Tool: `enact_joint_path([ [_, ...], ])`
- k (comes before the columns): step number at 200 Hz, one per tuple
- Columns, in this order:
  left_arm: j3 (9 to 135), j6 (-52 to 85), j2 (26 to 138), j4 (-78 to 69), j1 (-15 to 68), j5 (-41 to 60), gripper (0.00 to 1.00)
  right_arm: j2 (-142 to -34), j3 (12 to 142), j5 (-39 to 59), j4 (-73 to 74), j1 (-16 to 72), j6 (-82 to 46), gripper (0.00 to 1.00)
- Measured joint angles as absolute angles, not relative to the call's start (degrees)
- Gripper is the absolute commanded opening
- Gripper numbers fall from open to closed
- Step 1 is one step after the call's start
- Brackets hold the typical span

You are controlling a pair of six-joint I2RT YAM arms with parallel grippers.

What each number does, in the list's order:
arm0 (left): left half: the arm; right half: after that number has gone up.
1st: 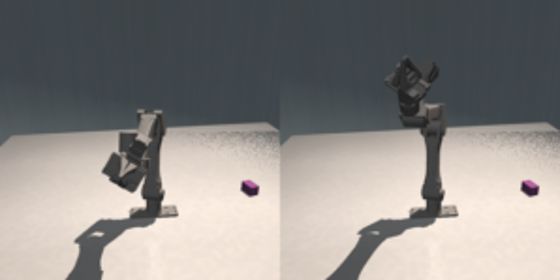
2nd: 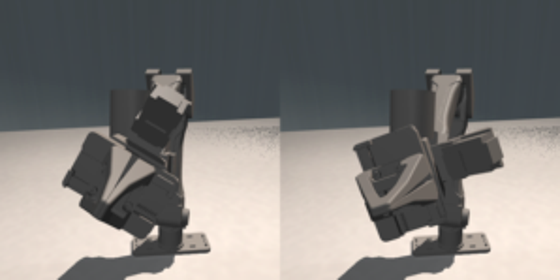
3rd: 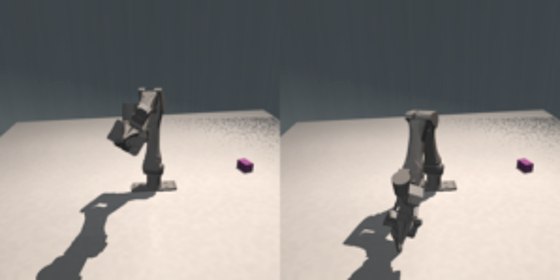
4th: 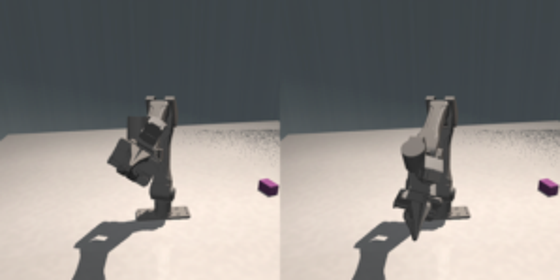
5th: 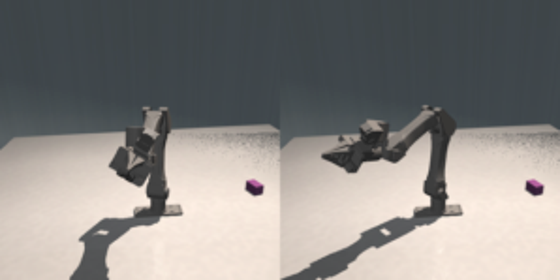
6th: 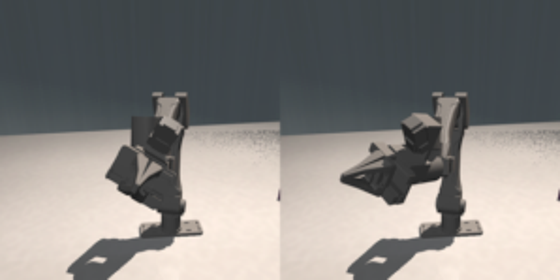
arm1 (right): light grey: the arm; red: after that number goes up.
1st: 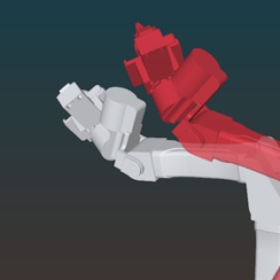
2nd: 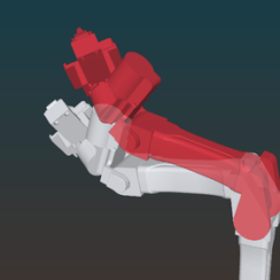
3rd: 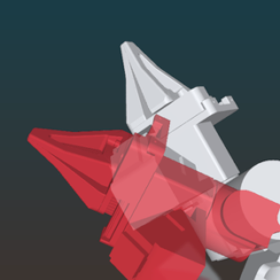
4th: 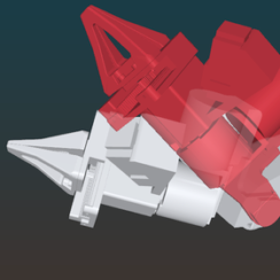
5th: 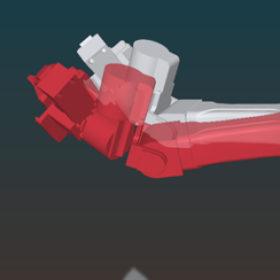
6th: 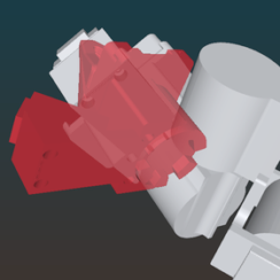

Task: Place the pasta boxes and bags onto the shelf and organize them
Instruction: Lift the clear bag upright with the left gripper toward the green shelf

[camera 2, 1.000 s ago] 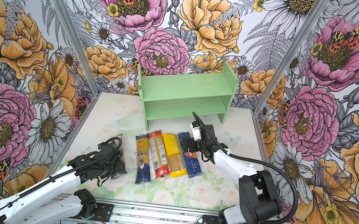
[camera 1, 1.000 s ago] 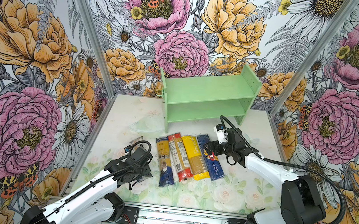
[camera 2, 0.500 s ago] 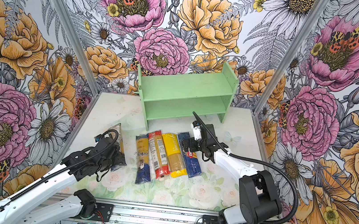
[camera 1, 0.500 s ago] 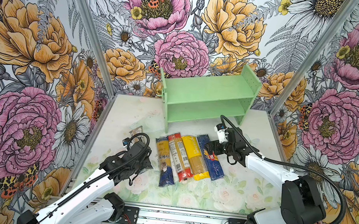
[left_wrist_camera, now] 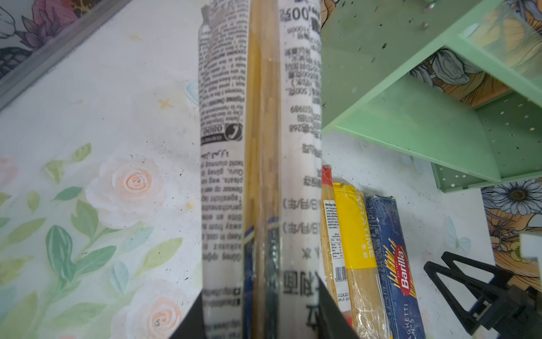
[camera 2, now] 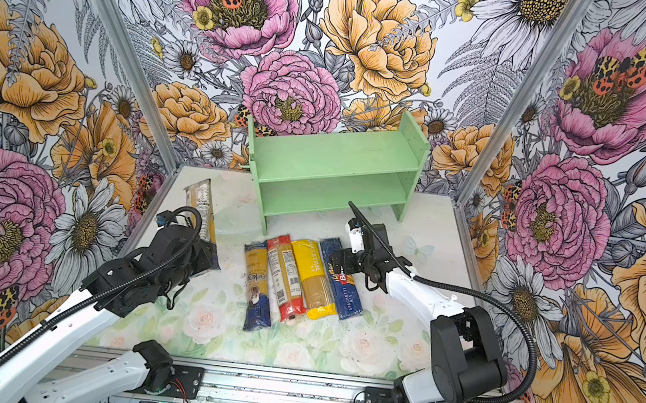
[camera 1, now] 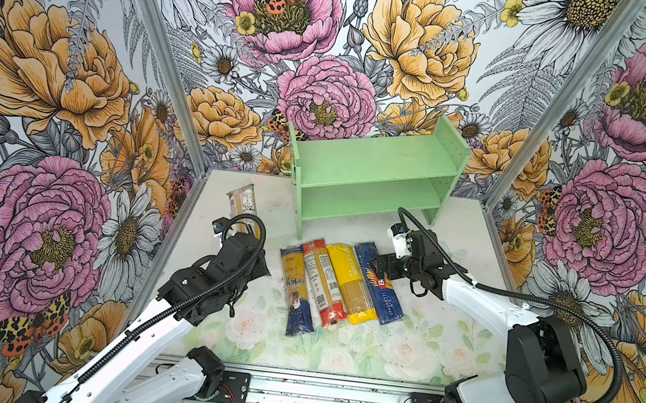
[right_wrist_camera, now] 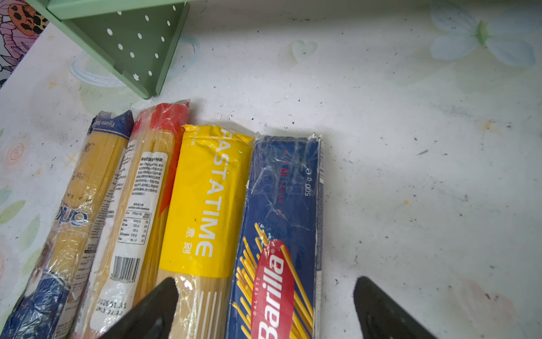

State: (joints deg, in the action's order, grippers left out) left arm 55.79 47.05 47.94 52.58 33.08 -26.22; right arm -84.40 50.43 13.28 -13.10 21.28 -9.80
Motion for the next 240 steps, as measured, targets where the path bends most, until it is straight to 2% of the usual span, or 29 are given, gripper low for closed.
enact_joint_path([
  [92,65.7,35.5,51.8,50.2,33.1,-29.0,0.0,-84.4,51.0,13.3,-14.0,21.3,-9.8,0.96],
  [240,88.9,25.1,70.3,42.0,36.7,-27.3,0.0,-85.0,51.6,13.3,-14.6,21.3,-9.4,0.96],
])
